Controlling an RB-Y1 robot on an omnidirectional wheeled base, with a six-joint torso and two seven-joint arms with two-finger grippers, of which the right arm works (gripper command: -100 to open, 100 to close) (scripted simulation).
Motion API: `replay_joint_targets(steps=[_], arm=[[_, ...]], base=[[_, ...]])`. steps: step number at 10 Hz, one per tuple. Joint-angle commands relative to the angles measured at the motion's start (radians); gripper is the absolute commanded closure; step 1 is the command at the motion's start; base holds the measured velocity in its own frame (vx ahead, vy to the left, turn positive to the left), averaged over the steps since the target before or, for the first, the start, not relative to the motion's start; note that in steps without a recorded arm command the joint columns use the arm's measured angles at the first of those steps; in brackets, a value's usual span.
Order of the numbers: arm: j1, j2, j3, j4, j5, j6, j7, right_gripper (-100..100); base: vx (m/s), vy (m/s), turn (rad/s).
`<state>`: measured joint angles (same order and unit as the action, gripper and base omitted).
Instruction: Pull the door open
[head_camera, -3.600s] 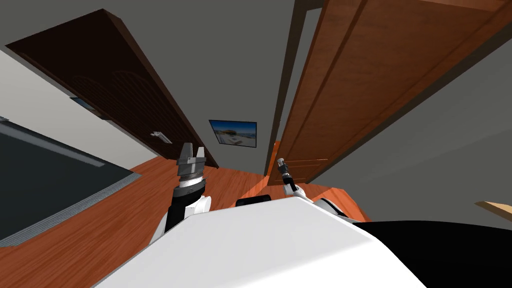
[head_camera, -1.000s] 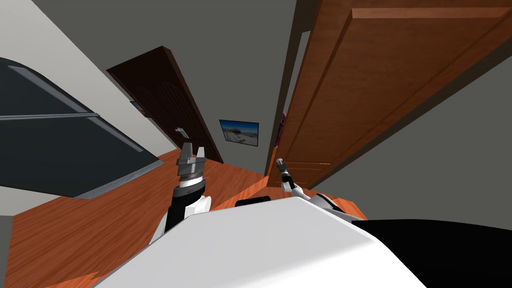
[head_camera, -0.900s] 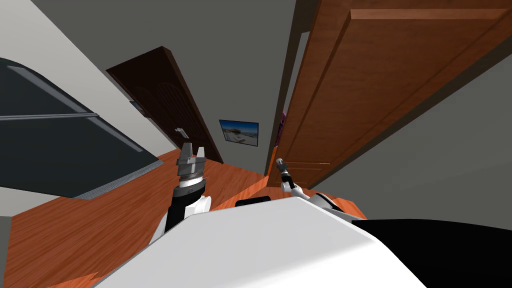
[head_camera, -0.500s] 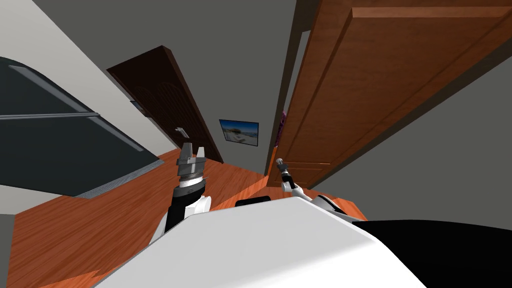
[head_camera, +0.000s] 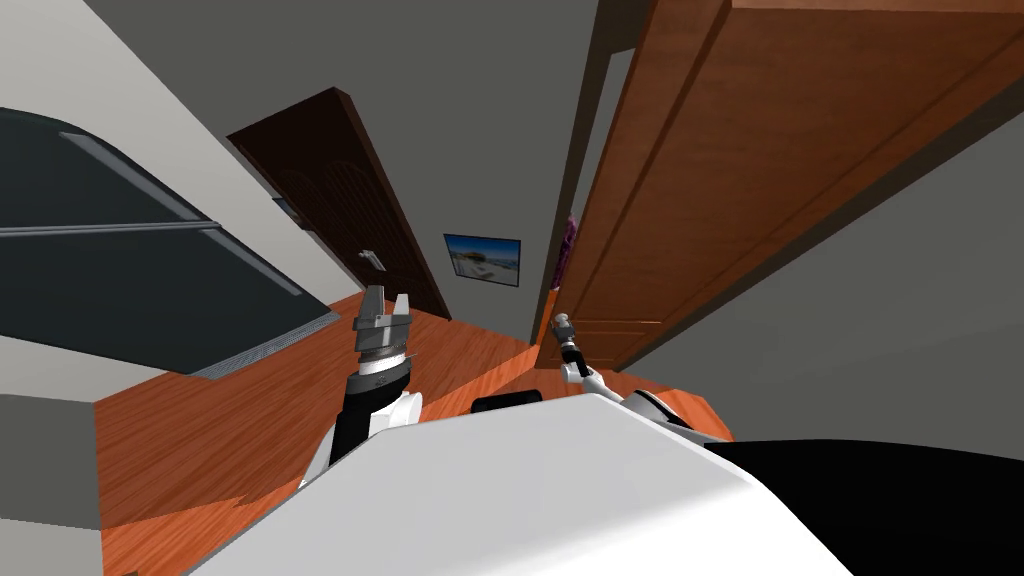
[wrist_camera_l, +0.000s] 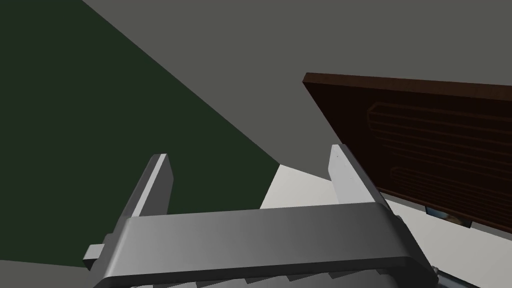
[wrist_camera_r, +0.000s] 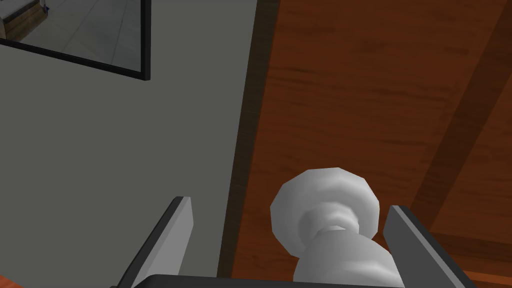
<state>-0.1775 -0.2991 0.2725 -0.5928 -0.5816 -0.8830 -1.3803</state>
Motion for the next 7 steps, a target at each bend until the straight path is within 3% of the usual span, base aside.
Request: replay_joint_targets(steps=[1,7], arm=[[0.02,0.005,0.009,-0.003,-0.011,0.012,-0.028,-100],[0.032,0.014,0.034,-0.018,-0.031,0.024,-0.093,-100]], base=[[-0.142,0.056,-0.071],[-0.108,-0.023,-0.011]])
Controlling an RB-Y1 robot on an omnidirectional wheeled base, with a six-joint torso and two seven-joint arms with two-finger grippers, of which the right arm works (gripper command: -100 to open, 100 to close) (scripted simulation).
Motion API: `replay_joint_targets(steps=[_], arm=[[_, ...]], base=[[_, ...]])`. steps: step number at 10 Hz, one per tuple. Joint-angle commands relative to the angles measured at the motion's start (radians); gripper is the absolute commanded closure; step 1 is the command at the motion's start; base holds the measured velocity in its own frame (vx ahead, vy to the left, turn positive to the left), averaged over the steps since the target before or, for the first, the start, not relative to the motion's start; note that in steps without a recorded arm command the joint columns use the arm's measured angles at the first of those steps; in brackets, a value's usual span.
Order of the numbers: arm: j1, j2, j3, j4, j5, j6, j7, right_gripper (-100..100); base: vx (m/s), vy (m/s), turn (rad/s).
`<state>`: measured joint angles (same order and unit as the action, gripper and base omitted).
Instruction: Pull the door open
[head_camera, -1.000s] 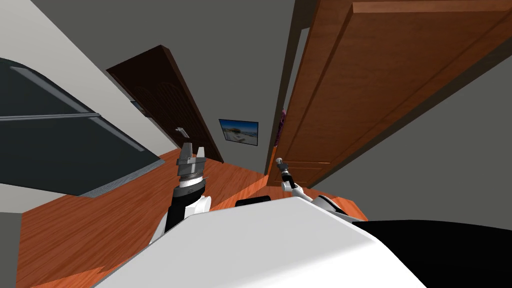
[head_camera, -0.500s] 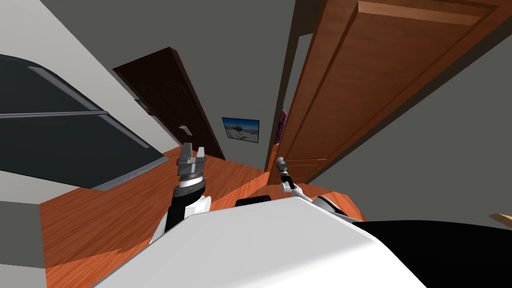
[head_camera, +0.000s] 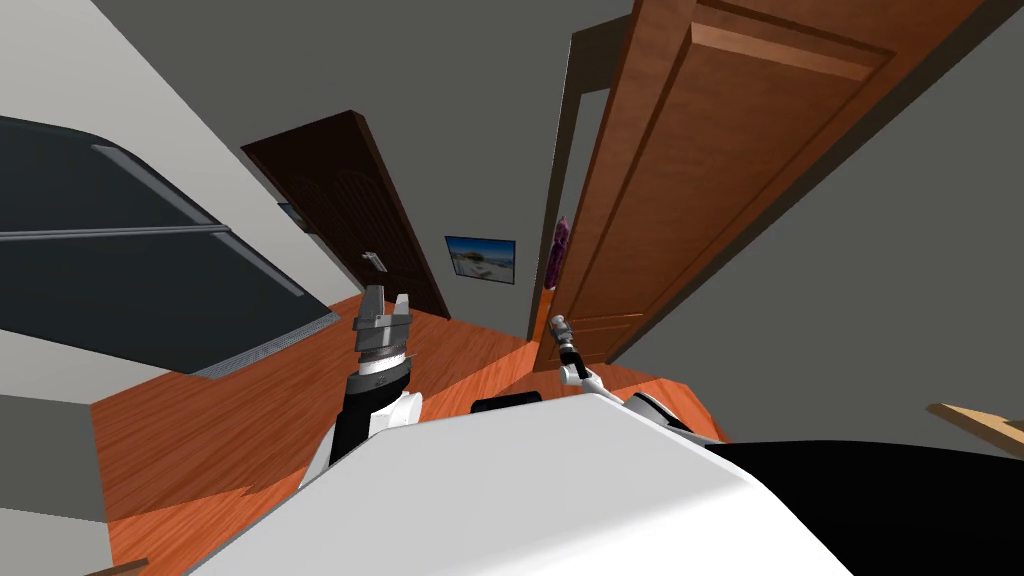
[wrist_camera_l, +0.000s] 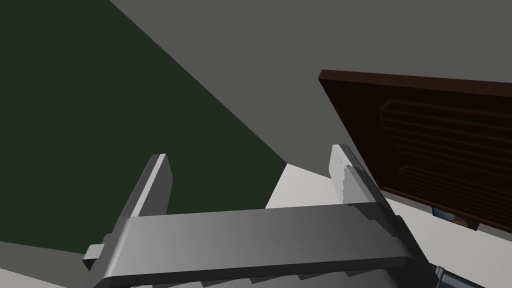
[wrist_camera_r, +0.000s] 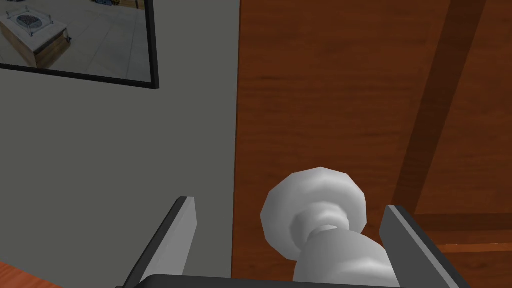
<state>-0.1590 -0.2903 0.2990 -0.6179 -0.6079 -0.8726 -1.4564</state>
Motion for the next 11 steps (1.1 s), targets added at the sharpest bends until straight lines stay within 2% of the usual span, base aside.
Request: replay_joint_targets(steps=[1,2,3,4,5,6,8,9,10,11], arm=[[0.016,0.007,0.012,0.005,-0.008,0.015,-0.029,-100],[0.016,0.007,0.012,0.005,-0.008,0.015,-0.029,-100],[-0.009,-0.001,0.009,0.008,-0.005,-0.005,-0.031,-100],[0.016,-0.009,0.01,0.012,-0.005,-0.039,-0.044,-100],[0.027,-0.013,0.01,0.016,-0.006,-0.054,-0.05,-100],[0.051,-0.02,0.01,0.026,-0.007,-0.089,-0.064,-100],[0.078,-0.029,0.011,0.037,-0.008,-0.126,-0.079,-100],[0.078,-0.029,0.011,0.024,-0.008,-0.126,-0.079,-100],[0.078,-0.029,0.011,0.037,-0.008,-0.126,-0.079,-100],[0.103,-0.037,0.011,0.047,-0.009,-0.161,-0.092,-100]], base=[[-0.148,-0.045,-0.021],[-0.115,-0.035,0.016],[-0.05,-0.003,0.002],[0.019,0.0,0.099],[0.057,-0.001,0.107],[0.086,-0.003,0.124],[0.084,-0.003,0.077],[0.041,-0.005,-0.005],[0.014,-0.012,-0.016],[0.036,-0.015,0.077]])
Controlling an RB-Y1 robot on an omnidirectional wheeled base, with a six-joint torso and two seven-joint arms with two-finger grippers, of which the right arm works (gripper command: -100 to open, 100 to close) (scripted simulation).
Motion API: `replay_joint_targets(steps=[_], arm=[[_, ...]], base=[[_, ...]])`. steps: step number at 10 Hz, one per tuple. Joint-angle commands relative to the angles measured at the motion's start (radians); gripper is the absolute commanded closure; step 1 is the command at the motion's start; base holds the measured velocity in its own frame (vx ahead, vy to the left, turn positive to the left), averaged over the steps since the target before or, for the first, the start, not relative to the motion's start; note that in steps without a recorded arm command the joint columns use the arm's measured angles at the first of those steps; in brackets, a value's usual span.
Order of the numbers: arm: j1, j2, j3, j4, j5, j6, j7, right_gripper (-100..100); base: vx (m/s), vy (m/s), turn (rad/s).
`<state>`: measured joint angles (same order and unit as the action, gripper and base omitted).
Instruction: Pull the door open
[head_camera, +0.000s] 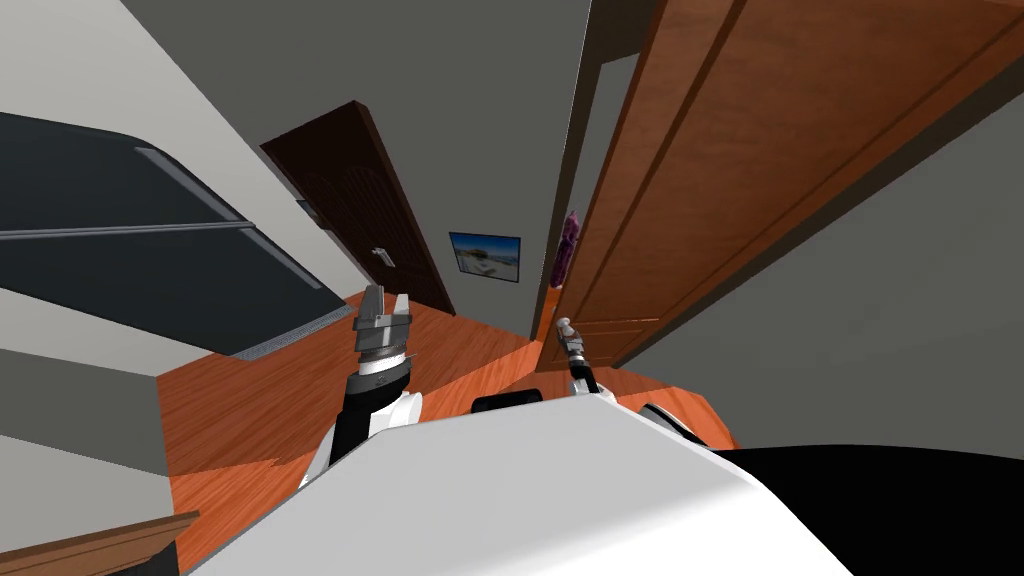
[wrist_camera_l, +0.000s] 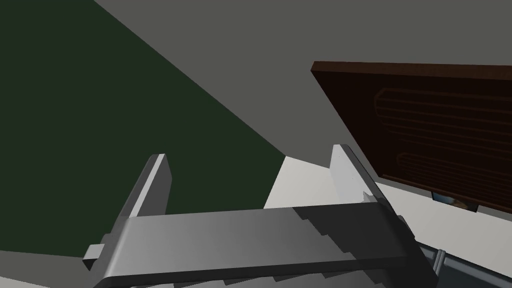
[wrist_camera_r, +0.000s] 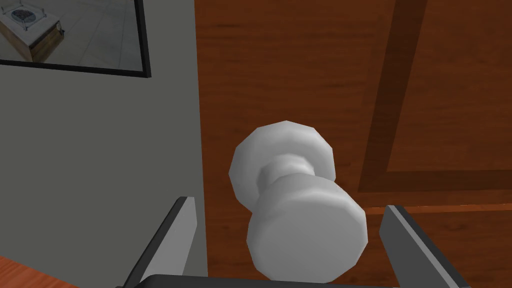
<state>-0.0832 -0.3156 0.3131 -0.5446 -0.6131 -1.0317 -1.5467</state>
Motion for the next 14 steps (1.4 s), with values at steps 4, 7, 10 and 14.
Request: replay_joint_targets(steps=[4,7,10,14], arm=[[0.058,-0.021,-0.003,-0.018,-0.005,-0.041,-0.016,-100],[0.058,-0.021,-0.003,-0.018,-0.005,-0.041,-0.016,100],[0.058,-0.021,-0.003,-0.018,-0.005,-0.041,-0.016,100],[0.064,-0.086,0.065,-0.039,0.025,-0.029,-0.097,100]], base=[[0.052,-0.016,0.063],[-0.003,0.001,0.001],[0.0,0.0,0.0],[-0.16,-0.047,0.098]])
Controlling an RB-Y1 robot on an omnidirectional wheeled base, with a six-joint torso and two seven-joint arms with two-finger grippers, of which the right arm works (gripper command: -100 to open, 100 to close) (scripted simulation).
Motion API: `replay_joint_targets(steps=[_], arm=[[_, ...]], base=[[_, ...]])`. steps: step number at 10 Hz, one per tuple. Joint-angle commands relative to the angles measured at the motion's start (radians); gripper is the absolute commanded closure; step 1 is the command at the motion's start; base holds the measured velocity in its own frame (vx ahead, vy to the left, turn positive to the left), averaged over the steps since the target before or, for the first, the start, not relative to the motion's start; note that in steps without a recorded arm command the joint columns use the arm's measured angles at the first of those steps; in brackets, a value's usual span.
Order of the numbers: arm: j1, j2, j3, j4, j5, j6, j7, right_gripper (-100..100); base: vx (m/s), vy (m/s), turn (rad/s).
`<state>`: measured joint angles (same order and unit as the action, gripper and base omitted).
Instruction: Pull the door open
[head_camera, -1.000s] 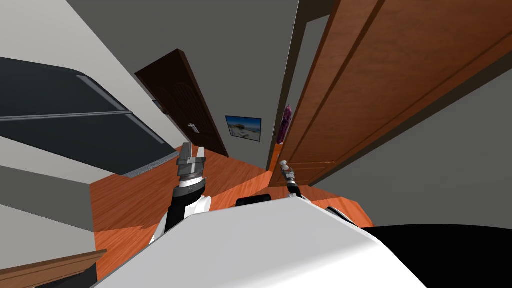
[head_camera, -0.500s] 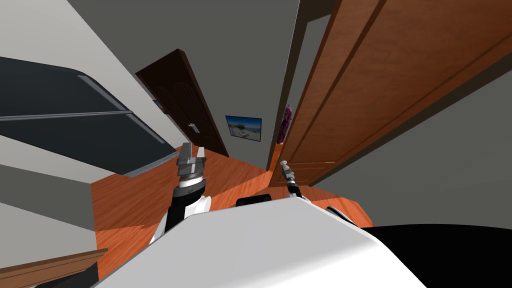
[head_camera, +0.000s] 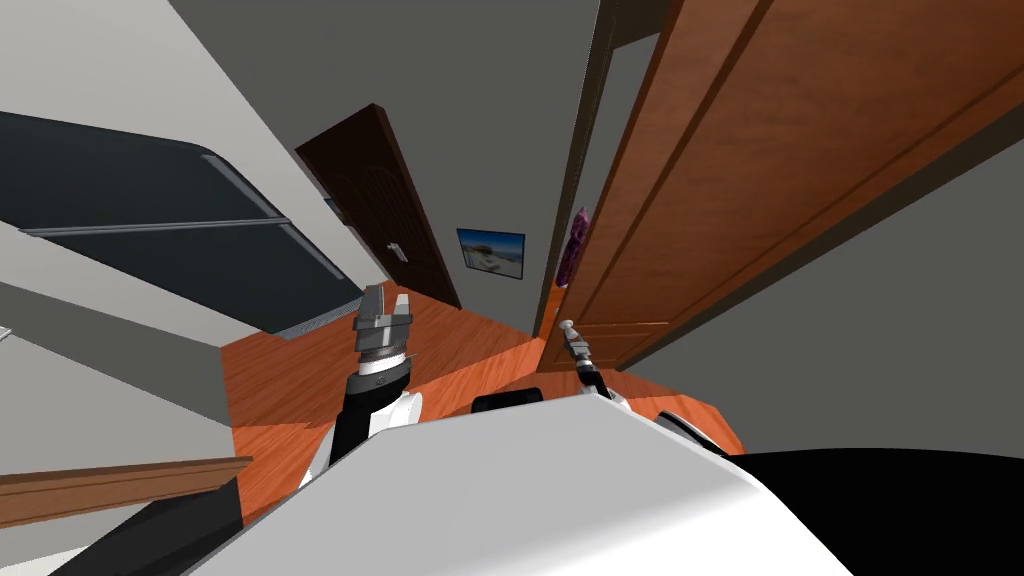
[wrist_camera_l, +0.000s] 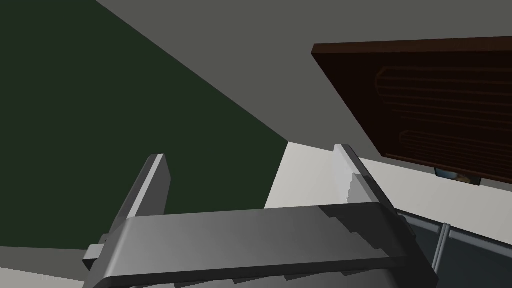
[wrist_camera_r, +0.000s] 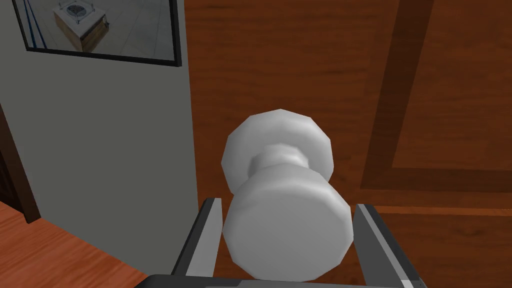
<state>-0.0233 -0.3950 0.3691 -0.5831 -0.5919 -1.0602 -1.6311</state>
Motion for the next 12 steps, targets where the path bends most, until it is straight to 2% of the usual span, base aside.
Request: replay_joint_targets(steps=[1,2,3,8,9,12], arm=[[0.006,-0.026,0.029,-0.007,0.013,0.004,-0.037,100],[0.007,-0.037,0.04,-0.01,0.017,0.005,-0.049,100],[0.01,-0.057,0.06,-0.016,0.026,0.009,-0.074,100],[0.017,-0.125,0.131,-0.038,0.057,0.021,-0.159,100],[0.017,-0.117,0.122,-0.04,0.053,0.022,-0.145,100],[0.041,-0.147,0.159,-0.026,0.063,-0.031,-0.184,100]], base=[[-0.185,-0.029,0.072],[-0.17,-0.04,0.071],[-0.166,-0.043,0.078],[-0.155,-0.061,0.079],[-0.065,-0.024,0.02],[-0.188,-0.083,0.17]])
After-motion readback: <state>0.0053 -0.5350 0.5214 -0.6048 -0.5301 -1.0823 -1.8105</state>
